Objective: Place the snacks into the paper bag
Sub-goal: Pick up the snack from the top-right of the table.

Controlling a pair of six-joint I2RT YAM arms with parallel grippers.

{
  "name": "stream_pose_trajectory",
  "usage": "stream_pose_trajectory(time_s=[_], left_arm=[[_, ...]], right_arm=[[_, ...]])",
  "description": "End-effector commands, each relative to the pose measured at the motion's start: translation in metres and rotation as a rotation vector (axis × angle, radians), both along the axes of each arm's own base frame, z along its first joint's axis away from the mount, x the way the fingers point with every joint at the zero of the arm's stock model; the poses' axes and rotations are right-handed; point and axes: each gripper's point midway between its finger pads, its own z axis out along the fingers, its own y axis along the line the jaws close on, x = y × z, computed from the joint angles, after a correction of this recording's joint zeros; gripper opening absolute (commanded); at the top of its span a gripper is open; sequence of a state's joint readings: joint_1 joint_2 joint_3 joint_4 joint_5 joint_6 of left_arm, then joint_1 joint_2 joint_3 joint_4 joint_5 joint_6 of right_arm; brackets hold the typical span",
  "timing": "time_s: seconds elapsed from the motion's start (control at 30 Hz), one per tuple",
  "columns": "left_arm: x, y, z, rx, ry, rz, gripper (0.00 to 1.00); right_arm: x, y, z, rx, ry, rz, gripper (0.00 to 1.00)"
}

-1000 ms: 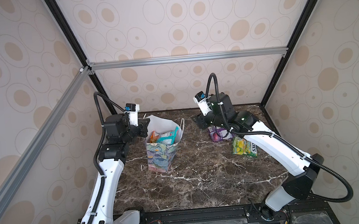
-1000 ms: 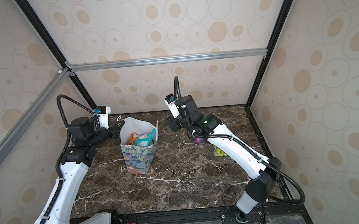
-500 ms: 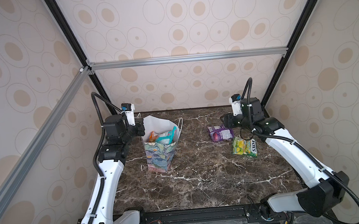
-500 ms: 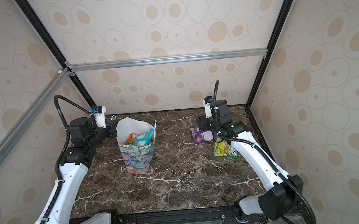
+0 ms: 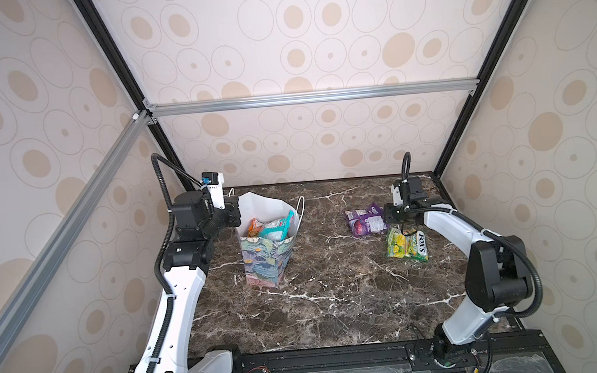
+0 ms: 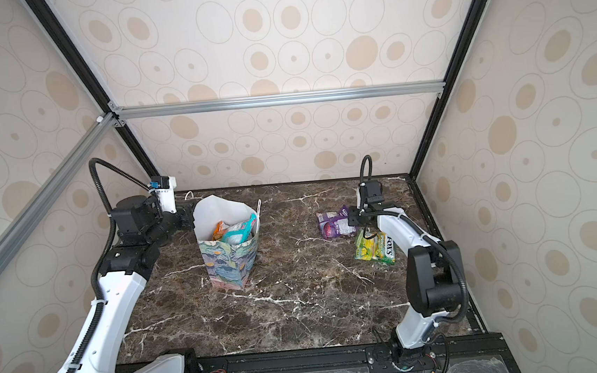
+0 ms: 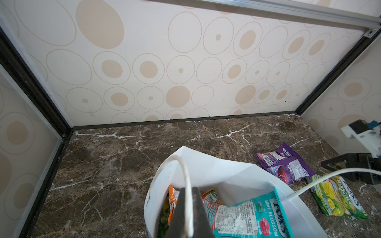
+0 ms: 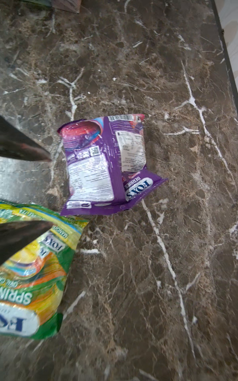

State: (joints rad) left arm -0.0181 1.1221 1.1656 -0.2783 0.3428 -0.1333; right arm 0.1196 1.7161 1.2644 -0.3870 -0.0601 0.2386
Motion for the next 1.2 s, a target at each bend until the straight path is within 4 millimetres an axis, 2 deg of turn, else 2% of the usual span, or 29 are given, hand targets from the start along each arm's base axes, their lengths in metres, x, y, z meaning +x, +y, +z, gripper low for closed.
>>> stream_pose_trajectory(time_s=[0.0,0.1,0.3,0.57,0.7,0.77,1.0,1.17], left_arm=[[-0.002,-0.003,0.007,0.007,-0.023,-0.021,0.00],[-0.002,-0.003,0.007,0.004,-0.025,-0.023,0.01],[-0.001,-0.005,0.005,0.001,-0.015,-0.030,0.00],[-0.001,-0.005,0.005,0.000,-0.017,-0.031,0.00],[-0.002,-0.005,0.006,0.002,-0.020,-0.030,0.00],[-0.002,-0.005,0.006,0.002,-0.020,-0.030,0.00],[-0.001,-0.005,0.005,0.002,-0.016,-0.032,0.00],[-0.001,-0.005,0.004,0.005,-0.013,-0.029,0.00]], right_arm=[[0.033,0.002,0.010,0.006,-0.070,0.022,0.45],[0.050,-0.001,-0.001,-0.013,-0.035,0.035,0.44],[0.075,0.013,-0.019,0.021,-0.004,0.102,0.42],[0.090,0.003,-0.048,-0.035,0.066,0.088,0.42],[0.090,0.003,-0.059,-0.034,0.093,0.089,0.34],[0.089,0.004,-0.063,-0.011,0.099,0.086,0.24],[0.088,0.005,-0.065,0.032,0.093,0.078,0.00],[0.087,0.007,-0.048,0.045,0.069,0.087,0.00]])
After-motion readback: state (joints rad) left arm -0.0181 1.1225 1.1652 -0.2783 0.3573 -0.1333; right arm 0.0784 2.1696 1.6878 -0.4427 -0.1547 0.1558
